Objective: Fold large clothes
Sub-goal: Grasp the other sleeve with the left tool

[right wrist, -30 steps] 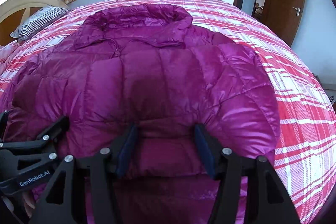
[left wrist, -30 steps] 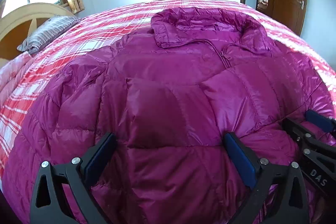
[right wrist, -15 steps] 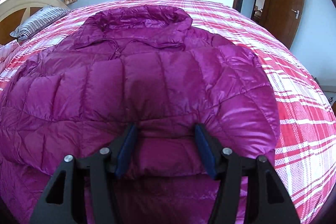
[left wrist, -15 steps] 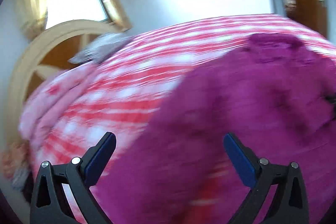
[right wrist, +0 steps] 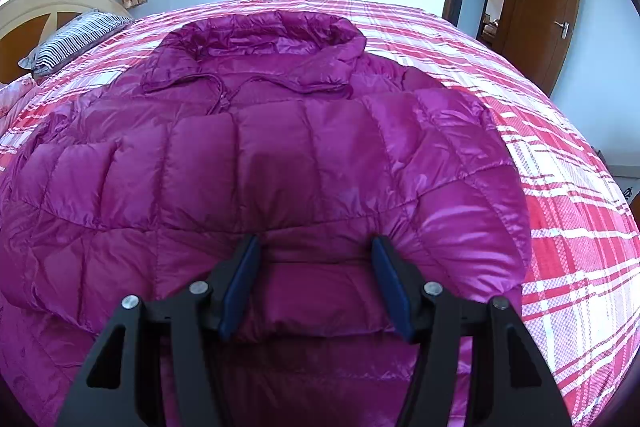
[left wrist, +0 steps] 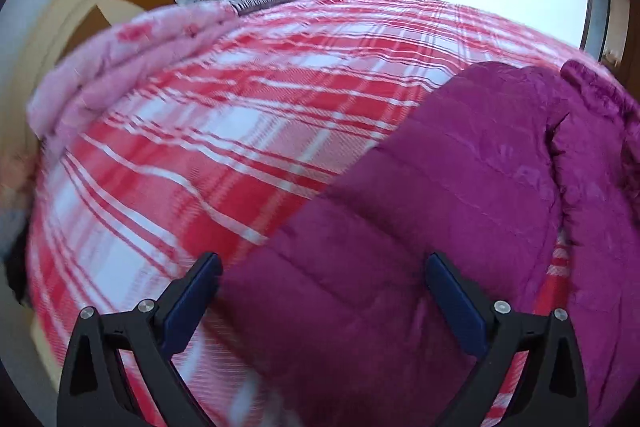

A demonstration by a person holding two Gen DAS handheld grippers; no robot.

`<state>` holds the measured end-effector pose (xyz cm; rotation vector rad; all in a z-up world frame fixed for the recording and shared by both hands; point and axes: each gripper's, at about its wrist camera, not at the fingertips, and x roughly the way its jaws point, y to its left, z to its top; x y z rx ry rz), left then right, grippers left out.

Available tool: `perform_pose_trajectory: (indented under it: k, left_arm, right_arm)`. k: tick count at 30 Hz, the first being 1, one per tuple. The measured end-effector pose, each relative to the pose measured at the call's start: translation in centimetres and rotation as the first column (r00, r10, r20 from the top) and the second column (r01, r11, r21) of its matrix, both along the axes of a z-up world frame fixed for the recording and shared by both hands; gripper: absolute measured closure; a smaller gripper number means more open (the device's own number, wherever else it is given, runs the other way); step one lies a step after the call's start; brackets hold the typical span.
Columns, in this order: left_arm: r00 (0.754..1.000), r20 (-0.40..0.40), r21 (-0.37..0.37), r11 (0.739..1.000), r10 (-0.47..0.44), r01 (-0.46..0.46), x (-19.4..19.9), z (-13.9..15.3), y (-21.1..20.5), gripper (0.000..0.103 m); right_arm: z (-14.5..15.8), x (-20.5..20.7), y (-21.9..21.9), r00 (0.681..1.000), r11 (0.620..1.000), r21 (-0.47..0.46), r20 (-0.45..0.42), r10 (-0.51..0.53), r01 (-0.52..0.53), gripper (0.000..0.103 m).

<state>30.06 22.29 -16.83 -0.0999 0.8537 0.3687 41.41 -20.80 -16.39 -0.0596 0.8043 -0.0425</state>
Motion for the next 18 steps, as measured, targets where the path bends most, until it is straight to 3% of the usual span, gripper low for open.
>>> perform_pose_trajectory:
  k: [5, 12, 13, 14, 16, 18]
  left_arm:
    - [1.0, 0.02, -0.047, 0.999, -0.012, 0.013, -0.2, 0.6, 0.0, 0.03]
    - [0.999, 0.038, -0.158, 0.987, 0.02, -0.014, -1.5, 1.2, 2.3, 0.032]
    - [0.999, 0.042, -0.149, 0.989, 0.014, -0.007, -1.7, 1.3, 2.3, 0.037]
    - [0.999, 0.052, -0.145, 0.989, 0.002, 0.005, -1.9, 1.5, 2.2, 0.055]
    - [0.998, 0.059, -0.148, 0.989, -0.017, 0.026, -2.1, 1.9, 2.1, 0.06]
    - [0.997, 0.073, -0.157, 0.987, -0.032, 0.044, -2.2, 2.3, 2.1, 0.072]
  right_arm:
    - [0.0, 0.0, 0.0, 1.0, 1.0, -0.001, 0.002, -0.001, 0.001, 0.041]
    - [0.1, -0.1, 0.0, 1.0, 1.0, 0.001, 0.005, -0.001, 0.001, 0.04]
    - [0.1, -0.1, 0.0, 1.0, 1.0, 0.001, 0.005, -0.001, 0.001, 0.04]
    - [0.1, -0.1, 0.0, 1.0, 1.0, 0.001, 0.005, -0.001, 0.001, 0.04]
    - [0.1, -0.1, -0.1, 1.0, 1.0, 0.001, 0.006, -0.001, 0.001, 0.04]
    - [0.1, -0.1, 0.0, 1.0, 1.0, 0.0, 0.006, -0.001, 0.001, 0.04]
